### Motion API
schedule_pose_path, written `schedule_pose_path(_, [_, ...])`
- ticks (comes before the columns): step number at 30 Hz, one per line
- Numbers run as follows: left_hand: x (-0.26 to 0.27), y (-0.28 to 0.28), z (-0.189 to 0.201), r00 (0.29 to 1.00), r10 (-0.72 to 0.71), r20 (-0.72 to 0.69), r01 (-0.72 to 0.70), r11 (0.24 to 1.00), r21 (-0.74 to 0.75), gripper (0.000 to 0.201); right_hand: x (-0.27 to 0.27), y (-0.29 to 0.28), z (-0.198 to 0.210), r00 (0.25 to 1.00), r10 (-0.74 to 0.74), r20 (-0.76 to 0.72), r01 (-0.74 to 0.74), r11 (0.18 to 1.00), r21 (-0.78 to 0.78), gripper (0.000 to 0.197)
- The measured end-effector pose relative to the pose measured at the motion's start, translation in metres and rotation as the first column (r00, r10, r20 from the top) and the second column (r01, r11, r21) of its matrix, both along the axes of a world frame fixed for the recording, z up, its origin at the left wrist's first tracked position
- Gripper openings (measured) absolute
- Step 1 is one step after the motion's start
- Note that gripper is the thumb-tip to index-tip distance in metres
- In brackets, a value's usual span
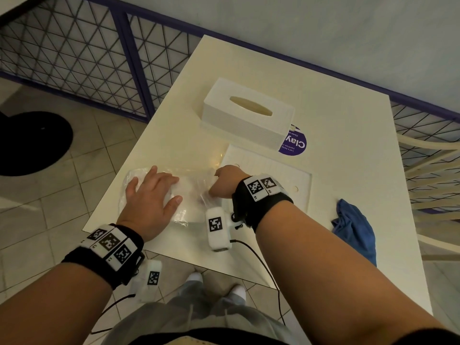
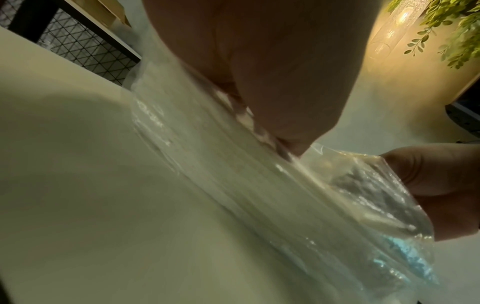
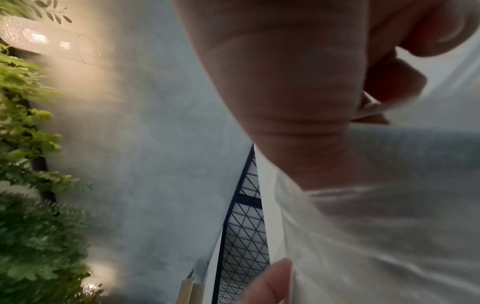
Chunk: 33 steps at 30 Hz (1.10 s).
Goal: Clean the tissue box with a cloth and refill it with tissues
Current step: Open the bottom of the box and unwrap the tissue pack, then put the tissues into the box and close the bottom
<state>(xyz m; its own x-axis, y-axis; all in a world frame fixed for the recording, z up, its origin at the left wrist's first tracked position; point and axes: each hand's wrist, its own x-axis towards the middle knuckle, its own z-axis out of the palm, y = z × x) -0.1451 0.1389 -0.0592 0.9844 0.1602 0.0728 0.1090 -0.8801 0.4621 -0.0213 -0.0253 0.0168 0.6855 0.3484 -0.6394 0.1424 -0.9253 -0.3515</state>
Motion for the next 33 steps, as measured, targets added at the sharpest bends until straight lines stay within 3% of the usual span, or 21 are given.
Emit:
schedule_pose_path(3, [-0.003,0.000,0.007,0.997,-0.012,-0.079,0.014,1.000,0.019,0.088,0.004,-0.004,0.007,0.998,-0.067,-0.014,0.068,0.995,0.074,0.045])
schedule_pose_path(6, [-0.006,0.000,0.015,0.979,-0.015,-0.202,0.036,0.994,0.102,0.119,0.007,-0.010,0.016,0.946,-0.319,-0.058,0.323,0.911,0.257,0.048])
schedule_pose_path(8, [-0.008,0.001,0.016,0.974,0.007,-0.228,0.026,0.990,0.138,0.123,0.006,-0.017,0.022,0.880,-0.468,-0.086,0.465,0.806,0.366,0.047])
schedule_pose_path(10, [-0.009,0.000,0.013,0.975,0.038,-0.219,0.000,0.985,0.170,0.119,0.005,-0.026,0.034,0.832,-0.548,-0.083,0.521,0.723,0.454,0.028])
schedule_pose_path(12, [-0.010,-0.001,0.009,0.975,0.081,-0.205,-0.037,0.977,0.210,0.111,0.004,-0.038,0.049,0.809,-0.587,-0.016,0.514,0.694,0.504,0.023])
schedule_pose_path(16, [-0.004,-0.004,0.014,0.943,0.195,-0.271,-0.119,0.954,0.275,0.098,0.004,-0.074,0.090,0.805,-0.555,0.209,0.381,0.754,0.536,0.018])
schedule_pose_path(20, [0.010,-0.014,0.035,0.891,0.255,-0.376,-0.143,0.943,0.300,0.118,-0.006,-0.125,0.135,0.761,-0.481,0.435,0.228,0.826,0.515,0.020])
schedule_pose_path(22, [0.017,-0.026,0.050,0.964,0.132,-0.231,-0.112,0.989,0.096,0.113,-0.014,-0.145,0.151,0.769,-0.382,0.513,0.146,0.886,0.441,0.022])
schedule_pose_path(23, [0.023,-0.035,0.057,0.990,0.069,-0.121,-0.082,0.991,-0.110,0.102,-0.018,-0.152,0.156,0.782,-0.326,0.531,0.115,0.913,0.392,0.023])
schedule_pose_path(24, [0.030,-0.044,0.062,0.999,0.041,-0.024,-0.047,0.932,-0.358,0.089,-0.021,-0.156,0.159,0.799,-0.282,0.531,0.093,0.930,0.354,0.024])
schedule_pose_path(25, [0.038,-0.055,0.068,0.999,0.049,0.022,-0.026,0.800,-0.599,0.079,-0.024,-0.160,0.161,0.819,-0.252,0.516,0.074,0.937,0.340,0.024])
schedule_pose_path(27, [0.056,-0.074,0.075,0.994,0.081,-0.075,-0.102,0.421,-0.901,0.073,-0.028,-0.165,0.161,0.844,-0.245,0.477,0.060,0.927,0.370,0.024])
schedule_pose_path(30, [0.070,-0.093,0.080,0.942,-0.079,-0.327,-0.333,-0.092,-0.938,0.092,-0.030,-0.178,0.150,0.861,-0.374,0.344,0.151,0.835,0.529,0.023])
schedule_pose_path(31, [0.070,-0.097,0.080,0.924,-0.149,-0.351,-0.376,-0.197,-0.905,0.096,-0.031,-0.184,0.142,0.862,-0.430,0.268,0.205,0.780,0.591,0.022])
schedule_pose_path(33, [0.065,-0.102,0.076,0.919,-0.263,-0.293,-0.364,-0.284,-0.887,0.091,-0.036,-0.196,0.114,0.844,-0.533,0.054,0.346,0.619,0.705,0.021])
